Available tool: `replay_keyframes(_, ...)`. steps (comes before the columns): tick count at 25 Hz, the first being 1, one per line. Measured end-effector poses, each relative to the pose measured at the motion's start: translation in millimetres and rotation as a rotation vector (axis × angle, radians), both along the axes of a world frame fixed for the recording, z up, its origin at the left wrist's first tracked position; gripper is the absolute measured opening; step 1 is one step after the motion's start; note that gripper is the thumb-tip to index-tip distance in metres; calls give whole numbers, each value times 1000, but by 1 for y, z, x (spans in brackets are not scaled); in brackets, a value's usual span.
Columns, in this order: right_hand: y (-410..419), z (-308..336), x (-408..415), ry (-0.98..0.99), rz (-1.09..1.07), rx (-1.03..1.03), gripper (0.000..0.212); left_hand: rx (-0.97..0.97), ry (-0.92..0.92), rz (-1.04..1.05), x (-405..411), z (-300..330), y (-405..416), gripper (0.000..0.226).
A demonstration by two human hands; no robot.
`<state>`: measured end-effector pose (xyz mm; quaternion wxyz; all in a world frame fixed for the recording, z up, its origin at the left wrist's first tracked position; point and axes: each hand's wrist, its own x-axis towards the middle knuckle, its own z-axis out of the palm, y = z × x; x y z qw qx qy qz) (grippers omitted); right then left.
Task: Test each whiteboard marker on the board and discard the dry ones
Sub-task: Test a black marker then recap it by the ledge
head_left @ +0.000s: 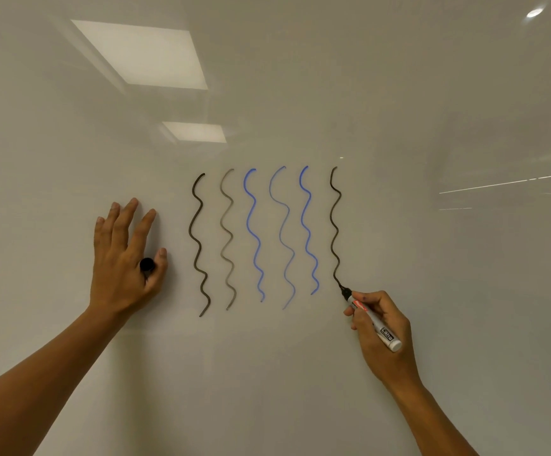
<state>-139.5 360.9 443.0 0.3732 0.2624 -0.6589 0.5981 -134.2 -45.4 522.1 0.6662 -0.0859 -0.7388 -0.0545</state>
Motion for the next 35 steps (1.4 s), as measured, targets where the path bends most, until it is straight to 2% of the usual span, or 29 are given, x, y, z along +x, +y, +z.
replay_keyframes(4,-9,-15,8,-37,25,-15,21,44,-35,-38,6,-1,5,65)
replay_keyframes(9,-10,-26,23,-83,192,-173,27,65,-144,-68,19,2,2,64)
replay_keyframes(12,-24,-37,38,-129,296,-205,34,166,-222,-104,35,6,6,62)
replay_keyframes(16,-51,-51,57,-195,424,-198,17,318,-249,-111,54,-7,19,46)
replay_keyframes(20,-70,-70,76,-276,554,-202,4,422,-234,-169,81,-60,42,41)
replay_keyframes(21,-73,-78,80,-291,601,-198,5,465,-216,-204,89,-76,50,41)
replay_keyframes(23,-78,-96,89,-331,700,-172,22,581,-215,-244,105,-110,67,38)
replay_keyframes(26,-85,-126,100,-447,833,-111,32,717,-341,-246,127,-168,80,50)
replay_keyframes(29,-87,-150,110,-566,912,-13,28,765,-526,-131,148,-230,92,62)
replay_keyframes(30,-88,-158,113,-606,949,17,35,784,-587,-79,156,-246,97,63)
replay_keyframes(32,-90,-174,119,-661,1001,82,50,814,-692,3,173,-267,108,59)
replay_keyframes(35,-101,-196,131,-734,1038,175,46,815,-782,134,200,-290,119,49)
